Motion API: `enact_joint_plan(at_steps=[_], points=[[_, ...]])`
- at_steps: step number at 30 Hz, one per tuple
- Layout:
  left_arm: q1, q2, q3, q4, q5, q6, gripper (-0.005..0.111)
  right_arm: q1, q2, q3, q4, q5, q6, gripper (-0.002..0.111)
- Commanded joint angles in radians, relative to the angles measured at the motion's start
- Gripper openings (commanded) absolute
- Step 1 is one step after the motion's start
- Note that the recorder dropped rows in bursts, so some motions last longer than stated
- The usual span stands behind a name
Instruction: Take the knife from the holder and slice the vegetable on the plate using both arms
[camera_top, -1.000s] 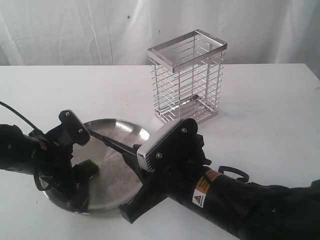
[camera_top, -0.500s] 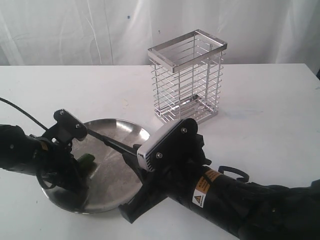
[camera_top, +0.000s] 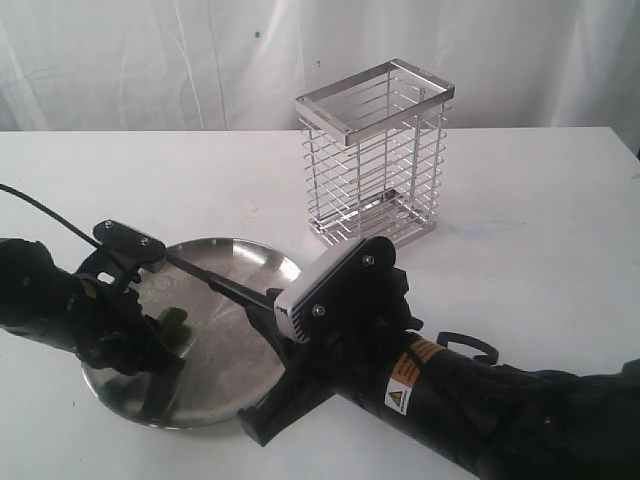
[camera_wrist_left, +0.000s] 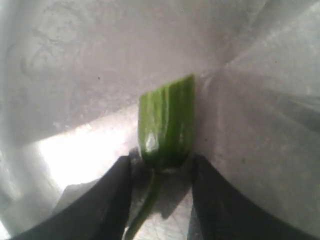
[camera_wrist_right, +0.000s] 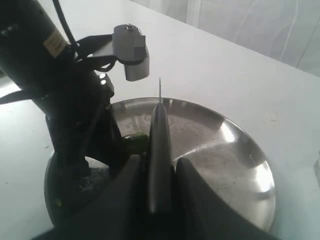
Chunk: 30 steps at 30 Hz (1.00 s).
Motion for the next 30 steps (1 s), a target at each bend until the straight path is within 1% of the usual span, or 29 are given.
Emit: enact_joint_plan(at_steps=[1, 2, 5, 10, 13, 20, 25, 30], points=[[-0.006, -0.037, -0.004, -0.012, 0.08, -0.018, 0.062, 0.003, -0.003, 0.0, 0.0, -0.019, -0.004, 0.0], [-0.006, -0.051, -0.009, -0.012, 0.091, -0.018, 0.064, 0.003, -0.003, 0.0, 0.0, -0.014, -0.015, 0.0], [-0.006, -0.103, -0.026, -0.012, 0.142, -0.018, 0.064, 0.003, -0.003, -0.004, 0.0, 0.022, -0.041, 0.0], [-0.006, -0.184, -0.039, -0.012, 0.238, -0.018, 0.064, 0.003, -0.003, -0.047, -0.005, 0.18, -0.182, 0.0], [-0.006, -0.224, -0.041, -0.008, 0.277, -0.018, 0.064, 0.003, -0.003, -0.066, 0.007, 0.187, -0.234, 0.0], [-0.004, -0.331, -0.041, 0.005, 0.308, -0.016, 0.064, 0.003, -0.003, -0.109, 0.002, 0.253, -0.28, 0.0], [0.049, -0.391, -0.041, 0.014, 0.31, -0.016, 0.064, 0.003, -0.003, -0.109, 0.009, 0.302, -0.288, 0.0], [0.105, -0.407, -0.041, 0.014, 0.338, -0.016, 0.064, 0.003, -0.003, -0.105, 0.019, 0.289, -0.29, 0.0]])
